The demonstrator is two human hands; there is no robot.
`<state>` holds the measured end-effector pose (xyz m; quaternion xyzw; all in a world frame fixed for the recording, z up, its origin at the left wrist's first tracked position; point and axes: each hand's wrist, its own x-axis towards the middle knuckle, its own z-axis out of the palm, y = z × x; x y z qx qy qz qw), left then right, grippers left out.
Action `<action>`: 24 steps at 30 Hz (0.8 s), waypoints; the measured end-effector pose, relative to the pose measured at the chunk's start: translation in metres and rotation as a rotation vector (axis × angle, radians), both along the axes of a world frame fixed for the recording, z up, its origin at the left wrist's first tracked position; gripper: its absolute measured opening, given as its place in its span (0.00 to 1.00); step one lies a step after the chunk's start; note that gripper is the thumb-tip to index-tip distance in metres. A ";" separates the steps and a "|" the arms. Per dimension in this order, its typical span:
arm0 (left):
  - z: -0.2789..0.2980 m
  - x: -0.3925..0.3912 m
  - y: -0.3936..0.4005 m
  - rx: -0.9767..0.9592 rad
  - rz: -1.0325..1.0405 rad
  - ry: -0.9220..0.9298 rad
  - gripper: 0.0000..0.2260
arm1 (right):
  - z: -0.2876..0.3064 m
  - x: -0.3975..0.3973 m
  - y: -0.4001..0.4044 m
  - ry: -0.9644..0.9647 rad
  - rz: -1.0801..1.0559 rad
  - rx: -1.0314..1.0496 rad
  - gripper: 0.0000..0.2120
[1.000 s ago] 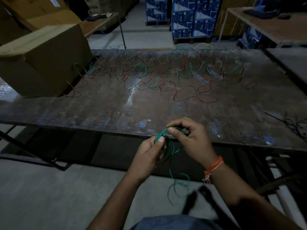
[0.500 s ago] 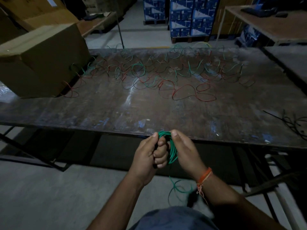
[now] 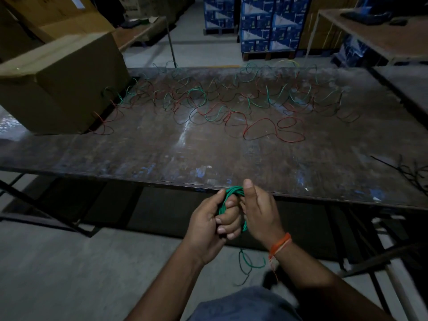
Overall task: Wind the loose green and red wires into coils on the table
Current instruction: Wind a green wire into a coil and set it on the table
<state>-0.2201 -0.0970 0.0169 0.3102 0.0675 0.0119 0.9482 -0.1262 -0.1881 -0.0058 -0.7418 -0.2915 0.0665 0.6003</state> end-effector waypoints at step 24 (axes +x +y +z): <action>0.003 -0.006 0.041 -0.266 0.314 0.029 0.14 | -0.013 0.044 -0.040 0.328 0.281 -0.032 0.04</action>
